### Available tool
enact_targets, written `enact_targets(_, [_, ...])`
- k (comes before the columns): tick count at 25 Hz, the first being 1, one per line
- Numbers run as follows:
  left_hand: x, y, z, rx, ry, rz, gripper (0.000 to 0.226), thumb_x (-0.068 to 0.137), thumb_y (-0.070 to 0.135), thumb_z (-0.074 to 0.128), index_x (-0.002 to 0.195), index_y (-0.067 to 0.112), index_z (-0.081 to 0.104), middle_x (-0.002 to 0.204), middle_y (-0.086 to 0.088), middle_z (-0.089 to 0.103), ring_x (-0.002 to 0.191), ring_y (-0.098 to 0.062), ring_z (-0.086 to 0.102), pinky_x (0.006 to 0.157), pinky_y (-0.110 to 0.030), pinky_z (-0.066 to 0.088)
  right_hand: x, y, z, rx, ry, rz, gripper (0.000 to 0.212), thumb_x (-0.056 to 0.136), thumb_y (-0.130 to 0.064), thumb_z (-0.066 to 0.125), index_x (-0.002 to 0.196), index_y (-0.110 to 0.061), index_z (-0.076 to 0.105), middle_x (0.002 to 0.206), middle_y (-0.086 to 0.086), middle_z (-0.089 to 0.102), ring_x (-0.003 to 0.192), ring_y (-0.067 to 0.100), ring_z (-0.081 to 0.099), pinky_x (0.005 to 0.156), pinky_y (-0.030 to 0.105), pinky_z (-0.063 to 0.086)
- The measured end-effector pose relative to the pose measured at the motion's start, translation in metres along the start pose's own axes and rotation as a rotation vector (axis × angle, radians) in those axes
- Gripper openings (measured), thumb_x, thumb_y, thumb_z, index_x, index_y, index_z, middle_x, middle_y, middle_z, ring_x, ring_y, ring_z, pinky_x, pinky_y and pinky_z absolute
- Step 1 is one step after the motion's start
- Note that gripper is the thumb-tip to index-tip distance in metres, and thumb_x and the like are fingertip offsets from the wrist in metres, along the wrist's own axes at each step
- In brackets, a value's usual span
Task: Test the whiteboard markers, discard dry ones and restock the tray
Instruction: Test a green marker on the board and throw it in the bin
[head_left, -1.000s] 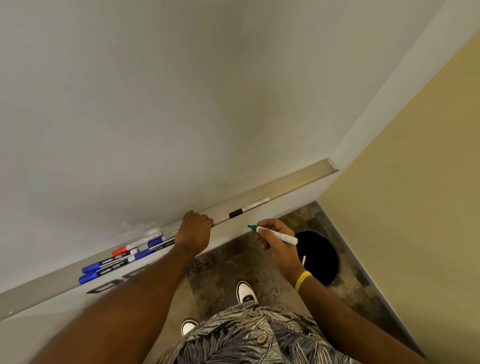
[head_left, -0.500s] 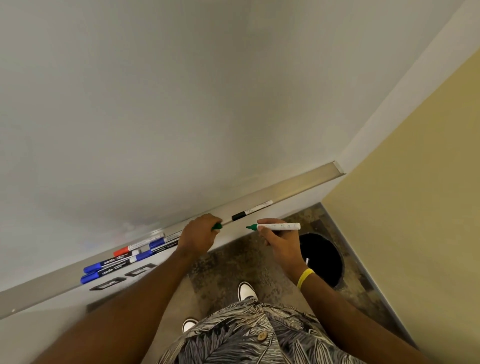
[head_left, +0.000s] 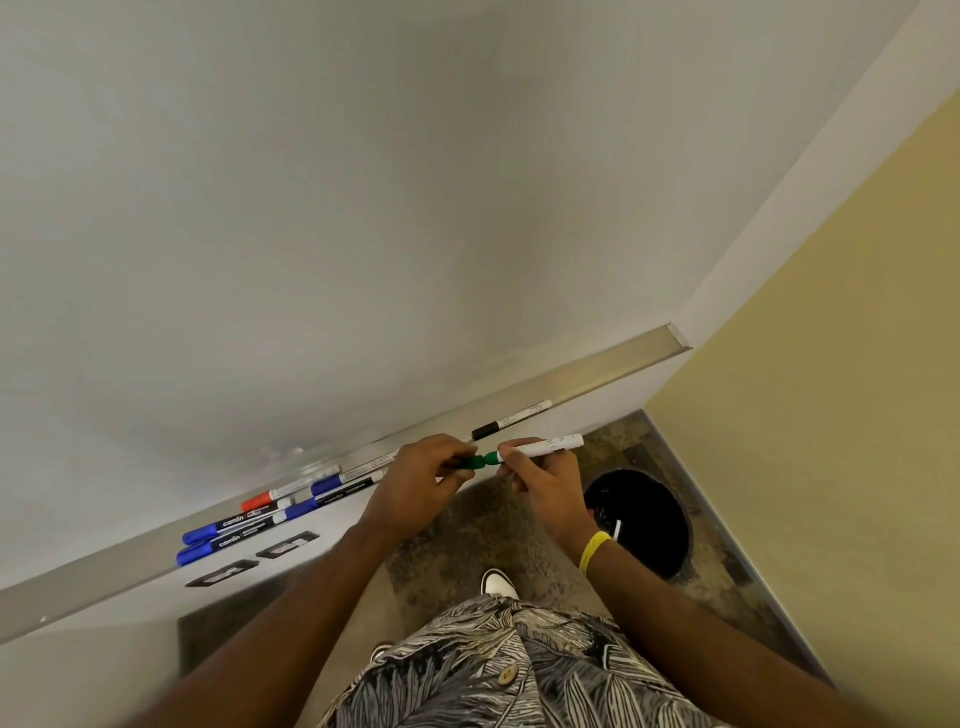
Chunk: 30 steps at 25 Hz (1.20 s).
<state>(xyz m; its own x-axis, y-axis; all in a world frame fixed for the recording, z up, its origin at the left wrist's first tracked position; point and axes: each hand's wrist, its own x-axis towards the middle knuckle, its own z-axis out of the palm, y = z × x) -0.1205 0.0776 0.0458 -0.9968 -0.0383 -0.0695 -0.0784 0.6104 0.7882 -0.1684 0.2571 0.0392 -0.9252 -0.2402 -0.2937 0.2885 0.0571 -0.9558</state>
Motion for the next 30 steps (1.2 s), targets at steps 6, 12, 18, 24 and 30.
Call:
enact_targets(6, [-0.006,0.016,-0.001,-0.075,0.059,-0.005,0.028,0.09,0.024,0.068,0.118,0.022,0.069,0.103,0.012,0.069,0.088,-0.003,0.065,0.085,-0.024,0.057,-0.011,-0.012,0.0,0.158,0.009,0.108,0.023,0.095,-0.02,0.063,0.09,0.0,0.073,0.072,0.01,0.069,0.061,0.015,0.056,0.061,0.024,0.047])
enact_targets(12, [-0.01,0.031,0.002,-0.06,-0.016,0.082,0.022,0.094,0.021,0.062,0.113,0.025,0.071,0.09,0.014,0.071,0.077,-0.007,0.068,0.075,-0.036,0.06,-0.026,-0.012,-0.012,0.202,-0.053,0.063,0.026,0.096,-0.02,0.061,0.094,0.003,0.073,0.073,0.011,0.068,0.063,0.015,0.053,0.064,0.026,0.046])
enact_targets(18, [-0.004,0.054,0.012,-0.075,-0.038,0.165,0.018,0.095,0.018,0.061,0.106,0.024,0.074,0.08,0.013,0.071,0.07,-0.006,0.066,0.069,-0.035,0.059,-0.031,-0.011,-0.029,0.301,-0.029,0.072,0.03,0.097,-0.021,0.059,0.095,0.007,0.071,0.073,0.011,0.067,0.065,0.017,0.056,0.067,0.028,0.048])
enact_targets(24, [0.017,0.049,0.026,0.029,-0.171,0.126,0.019,0.096,0.021,0.058,0.108,0.025,0.073,0.084,0.021,0.066,0.077,-0.005,0.067,0.079,-0.034,0.059,-0.034,0.002,-0.051,-0.597,0.07,-0.296,0.039,0.1,-0.039,0.053,0.07,-0.018,0.066,0.062,-0.006,0.061,0.058,0.006,0.051,0.059,0.023,0.038])
enact_targets(30, [0.04,0.049,0.063,0.178,-0.337,0.251,0.021,0.094,0.021,0.061,0.112,0.017,0.072,0.1,0.0,0.073,0.088,-0.011,0.065,0.087,-0.036,0.055,-0.035,0.019,-0.092,-1.233,-0.042,-0.424,0.037,0.1,-0.043,0.044,0.125,-0.018,0.056,0.12,0.005,0.059,0.109,0.022,0.053,0.091,0.034,0.04])
